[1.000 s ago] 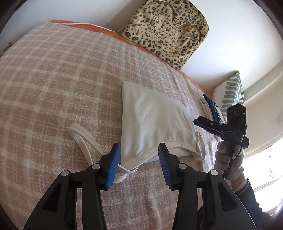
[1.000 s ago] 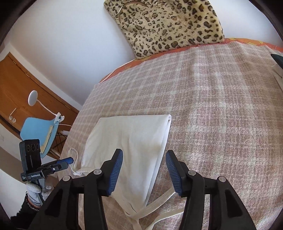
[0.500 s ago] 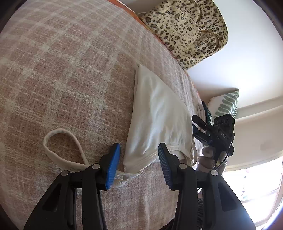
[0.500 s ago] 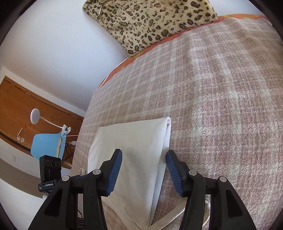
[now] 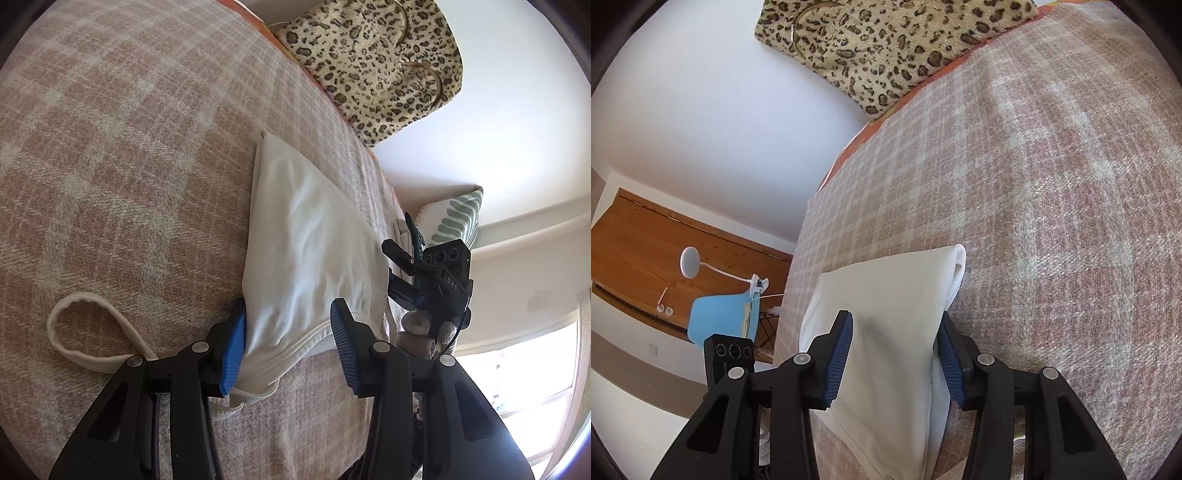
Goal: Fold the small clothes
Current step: 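Grasp the edge of the folded camisole bundle with both grippers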
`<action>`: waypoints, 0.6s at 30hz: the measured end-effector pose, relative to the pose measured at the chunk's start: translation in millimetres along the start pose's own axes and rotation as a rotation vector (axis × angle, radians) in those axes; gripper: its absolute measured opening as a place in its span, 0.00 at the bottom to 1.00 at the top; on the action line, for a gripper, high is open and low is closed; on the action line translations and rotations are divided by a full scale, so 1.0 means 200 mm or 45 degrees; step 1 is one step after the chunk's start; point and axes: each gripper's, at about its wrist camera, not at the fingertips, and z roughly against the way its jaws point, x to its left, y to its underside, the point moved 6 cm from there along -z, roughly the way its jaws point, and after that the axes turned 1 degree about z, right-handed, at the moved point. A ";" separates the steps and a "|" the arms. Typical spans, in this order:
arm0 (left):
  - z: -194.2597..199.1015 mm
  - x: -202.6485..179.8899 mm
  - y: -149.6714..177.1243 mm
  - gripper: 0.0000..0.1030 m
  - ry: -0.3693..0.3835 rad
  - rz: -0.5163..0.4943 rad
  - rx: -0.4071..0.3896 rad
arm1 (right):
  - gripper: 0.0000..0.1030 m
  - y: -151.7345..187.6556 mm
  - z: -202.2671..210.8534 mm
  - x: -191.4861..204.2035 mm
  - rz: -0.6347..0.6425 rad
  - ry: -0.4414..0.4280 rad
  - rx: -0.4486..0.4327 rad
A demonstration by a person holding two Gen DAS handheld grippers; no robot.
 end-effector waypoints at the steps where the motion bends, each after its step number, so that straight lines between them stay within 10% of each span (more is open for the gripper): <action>1: -0.01 -0.01 0.00 0.38 -0.021 -0.026 -0.006 | 0.41 0.00 -0.01 0.00 -0.009 -0.013 0.005; 5: -0.05 -0.03 -0.01 0.13 -0.144 -0.120 -0.024 | 0.31 -0.01 -0.05 0.01 0.000 0.021 0.004; 18: -0.07 -0.18 0.07 0.08 -0.452 -0.503 -0.127 | 0.11 -0.03 -0.04 0.14 0.145 0.143 -0.050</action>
